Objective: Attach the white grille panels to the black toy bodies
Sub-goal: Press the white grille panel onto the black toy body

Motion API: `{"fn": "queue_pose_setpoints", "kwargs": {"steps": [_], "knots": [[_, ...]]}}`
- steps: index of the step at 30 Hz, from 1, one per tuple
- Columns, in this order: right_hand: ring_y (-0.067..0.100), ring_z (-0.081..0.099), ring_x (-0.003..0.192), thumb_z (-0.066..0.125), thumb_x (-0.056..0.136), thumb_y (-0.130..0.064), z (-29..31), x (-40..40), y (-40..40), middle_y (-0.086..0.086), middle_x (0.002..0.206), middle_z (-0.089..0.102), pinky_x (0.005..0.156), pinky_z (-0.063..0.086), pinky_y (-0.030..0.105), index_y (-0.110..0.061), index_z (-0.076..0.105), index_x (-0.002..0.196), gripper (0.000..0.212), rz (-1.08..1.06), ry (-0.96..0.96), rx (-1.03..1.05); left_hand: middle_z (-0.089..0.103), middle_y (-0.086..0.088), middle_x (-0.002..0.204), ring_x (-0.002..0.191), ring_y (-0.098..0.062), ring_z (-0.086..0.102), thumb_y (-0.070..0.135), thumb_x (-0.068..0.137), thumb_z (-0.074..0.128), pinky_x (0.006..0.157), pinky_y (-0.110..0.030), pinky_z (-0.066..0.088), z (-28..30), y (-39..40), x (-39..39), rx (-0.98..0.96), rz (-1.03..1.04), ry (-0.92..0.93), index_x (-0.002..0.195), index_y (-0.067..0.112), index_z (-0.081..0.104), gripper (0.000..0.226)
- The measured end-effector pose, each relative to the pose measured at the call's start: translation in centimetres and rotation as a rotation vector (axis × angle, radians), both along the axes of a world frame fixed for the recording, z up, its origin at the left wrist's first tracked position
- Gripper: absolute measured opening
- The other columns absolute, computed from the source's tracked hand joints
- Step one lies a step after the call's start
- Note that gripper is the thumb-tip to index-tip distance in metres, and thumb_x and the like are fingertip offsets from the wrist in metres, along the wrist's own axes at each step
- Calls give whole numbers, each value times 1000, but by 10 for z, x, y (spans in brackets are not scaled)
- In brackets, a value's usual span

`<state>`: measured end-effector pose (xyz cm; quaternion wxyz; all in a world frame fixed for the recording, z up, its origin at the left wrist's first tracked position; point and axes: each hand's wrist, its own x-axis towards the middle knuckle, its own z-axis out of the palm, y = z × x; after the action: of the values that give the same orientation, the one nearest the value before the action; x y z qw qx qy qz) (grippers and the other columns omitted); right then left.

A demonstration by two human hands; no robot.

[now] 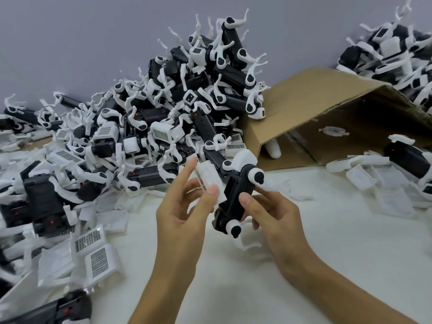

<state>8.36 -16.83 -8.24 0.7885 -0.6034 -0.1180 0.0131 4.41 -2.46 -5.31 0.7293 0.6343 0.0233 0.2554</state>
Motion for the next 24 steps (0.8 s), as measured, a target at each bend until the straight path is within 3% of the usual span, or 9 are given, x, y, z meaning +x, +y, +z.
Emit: {"fn": "queue_pose_setpoints", "kwargs": {"steps": [2,5,8,10,11,13,16,24], "knots": [[6,64,63,77,78,-40,0,1,-1,2,72,74,59,46,10,-24,79,92,22,-2,-2,-10,73,11,100,88,-10,66,25,75,77,76,-23,54,-1,3,0,101,-9,8,118,47,70,49],[3,61,61,75,80,-48,-1,2,-1,-4,71,73,58,46,13,-33,80,97,23,18,5,-41,75,9,107,96,-13,68,27,75,78,81,-33,52,-1,1,-1,253,-62,27,112,45,73,41],[12,61,67,62,88,-51,-3,3,-2,2,78,74,64,50,28,-30,80,99,30,37,37,-48,74,6,110,102,-18,70,26,75,81,88,-42,56,-2,2,-1,234,-107,76,111,41,75,39],[28,67,76,59,89,-51,-3,4,-2,12,88,76,72,54,44,-29,80,101,33,48,53,-42,74,7,109,102,-17,71,18,77,86,90,-44,58,-4,3,-1,246,-109,86,110,33,77,38],[35,68,82,59,88,-53,-4,4,-2,14,91,76,78,56,52,-29,80,101,35,47,56,-48,75,7,107,100,-17,72,15,77,87,89,-43,59,-4,3,-2,262,-96,82,109,31,77,38],[30,72,88,59,89,-56,-6,5,-4,9,95,77,85,56,58,-30,80,104,36,56,66,-46,75,2,101,94,-18,73,16,76,87,85,-36,60,-4,-1,-3,355,-37,21,110,26,75,37],[29,74,100,56,92,-58,-7,4,-4,6,106,78,82,62,49,-30,79,110,40,109,91,1,71,-1,95,86,-21,73,24,74,85,79,-26,58,-4,-9,-4,470,67,-95,108,21,72,37],[38,72,100,56,90,-60,-3,3,-2,12,104,77,88,56,64,-27,78,109,44,42,39,-20,71,10,101,89,-18,72,24,79,78,75,-22,58,-8,-20,-5,390,123,-107,111,21,73,33]]}}
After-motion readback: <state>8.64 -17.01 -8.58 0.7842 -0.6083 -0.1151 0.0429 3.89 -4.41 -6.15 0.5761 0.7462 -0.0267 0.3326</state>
